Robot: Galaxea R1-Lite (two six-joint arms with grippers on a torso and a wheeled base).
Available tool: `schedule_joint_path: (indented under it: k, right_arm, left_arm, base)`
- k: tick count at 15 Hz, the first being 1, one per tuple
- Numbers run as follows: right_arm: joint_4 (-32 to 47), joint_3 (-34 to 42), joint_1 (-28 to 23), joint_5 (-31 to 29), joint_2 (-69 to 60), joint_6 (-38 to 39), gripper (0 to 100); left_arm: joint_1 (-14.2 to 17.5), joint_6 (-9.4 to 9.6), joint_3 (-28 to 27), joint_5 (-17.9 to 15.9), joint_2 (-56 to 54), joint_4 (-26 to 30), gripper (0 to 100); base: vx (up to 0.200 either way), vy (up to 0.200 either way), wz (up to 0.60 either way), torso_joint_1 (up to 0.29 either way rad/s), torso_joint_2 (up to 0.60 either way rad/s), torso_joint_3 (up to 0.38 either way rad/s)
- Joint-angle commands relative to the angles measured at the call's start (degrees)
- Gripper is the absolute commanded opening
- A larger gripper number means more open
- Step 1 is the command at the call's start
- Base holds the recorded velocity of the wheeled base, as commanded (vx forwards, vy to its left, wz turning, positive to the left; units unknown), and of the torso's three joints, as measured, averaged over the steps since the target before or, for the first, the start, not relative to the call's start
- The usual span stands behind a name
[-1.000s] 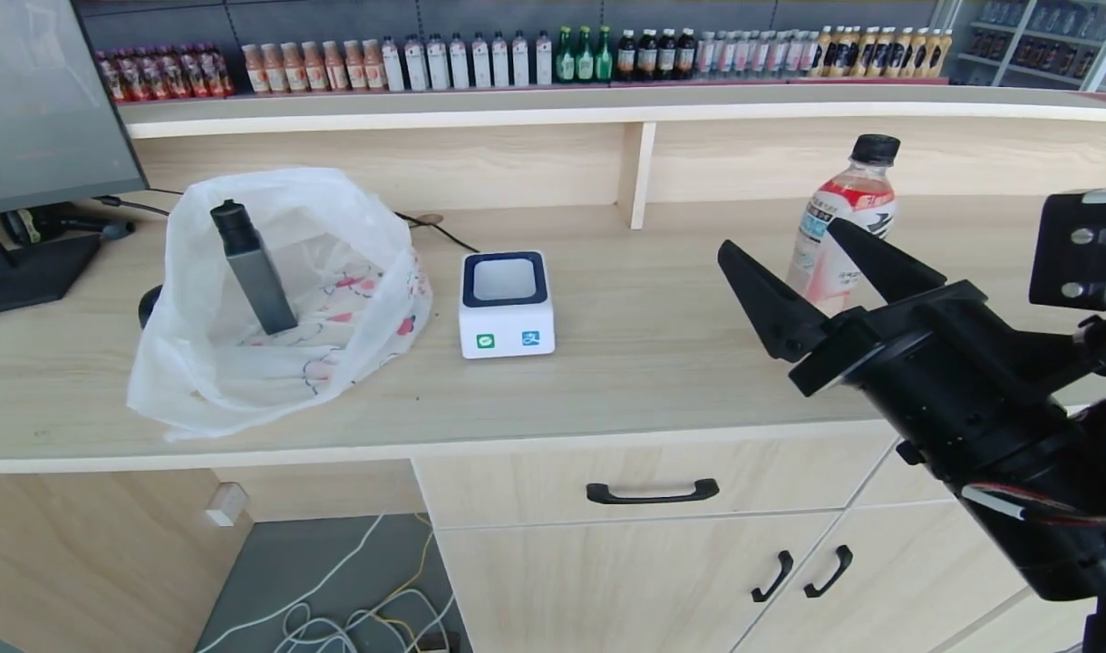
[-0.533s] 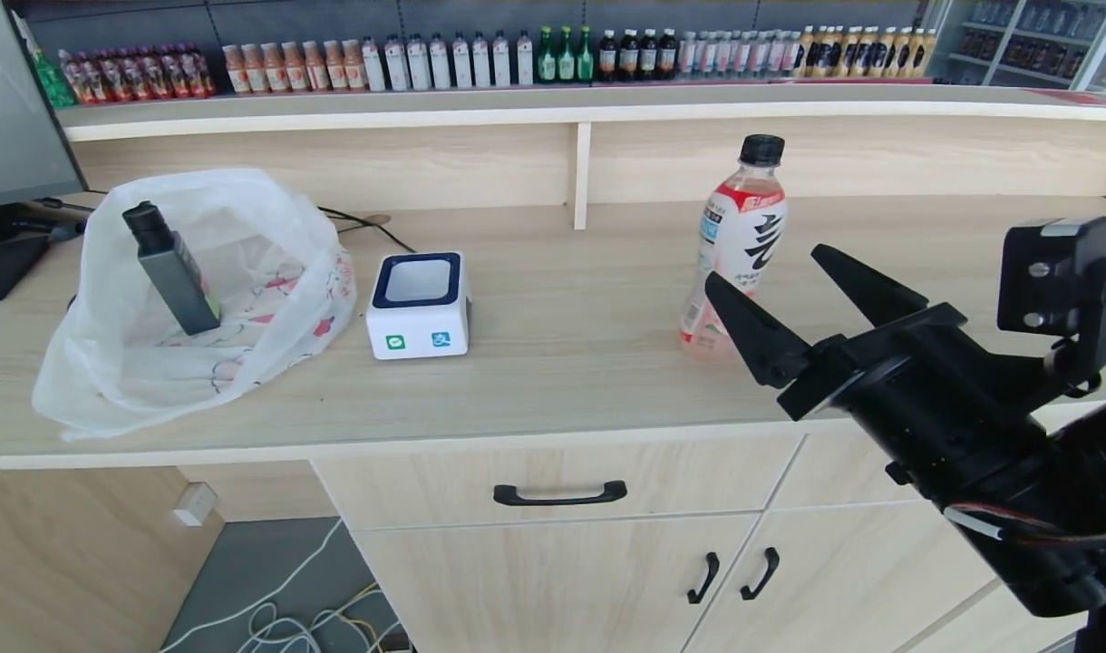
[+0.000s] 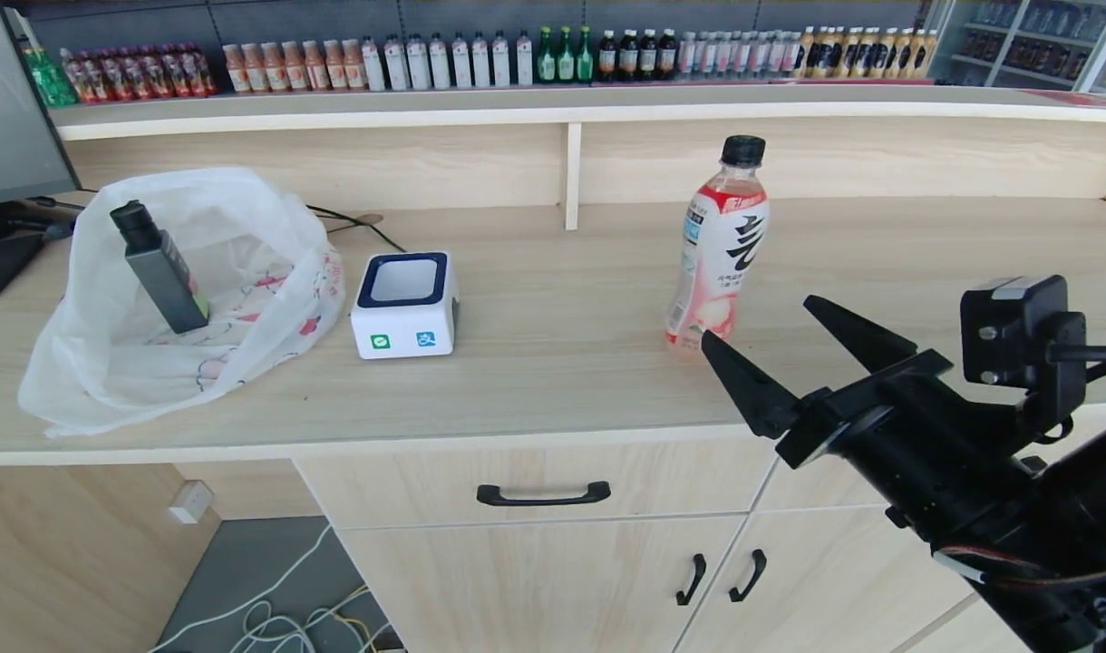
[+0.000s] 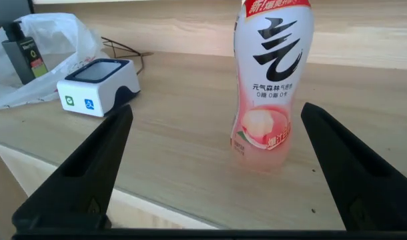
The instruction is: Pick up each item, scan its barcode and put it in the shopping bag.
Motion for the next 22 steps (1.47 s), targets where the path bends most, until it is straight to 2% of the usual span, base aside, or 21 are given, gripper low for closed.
schedule_joint_path:
  k: [1,4,10,12,16,22]
  right_arm:
    - [-0.08,0.66,-0.06,-1.7,0.29,-0.04,100]
    - [0.36,-2.06,-0.41,-3.11,0.64,0.14,100]
    - [22.59,-19.03,-2.43,-0.91,0.2,0.58,100]
    - [27.52,-21.84,-4.1,-0.74,0.2,0.75,100]
    - [31.47,-24.04,-5.16,0.32,1.08,2.07,100]
    - [31.29,-24.92,-9.73,2.08,4.95,2.95,100]
  left_arm:
    - [0.05,-0.01,0.0,0.01,-0.02,-0.04,100]
    - [0.05,-0.01,0.0,0.01,-0.02,-0.04,100]
    - [0.05,-0.01,0.0,0.01,-0.02,-0.04,100]
    - [0.05,-0.01,0.0,0.01,-0.02,-0.04,100]
    - [0.05,-0.01,0.0,0.01,-0.02,-0.04,100]
    - [0.05,-0.01,0.0,0.01,-0.02,-0.04,100]
  base:
    - [0.0,0.0,0.0,0.0,0.0,0.0]
    - [0.0,0.0,0.0,0.0,0.0,0.0]
    - [0.0,0.0,0.0,0.0,0.0,0.0]
    - [0.0,0.0,0.0,0.0,0.0,0.0]
    - [0.0,0.0,0.0,0.0,0.0,0.0]
    - [0.0,0.0,0.0,0.0,0.0,0.0]
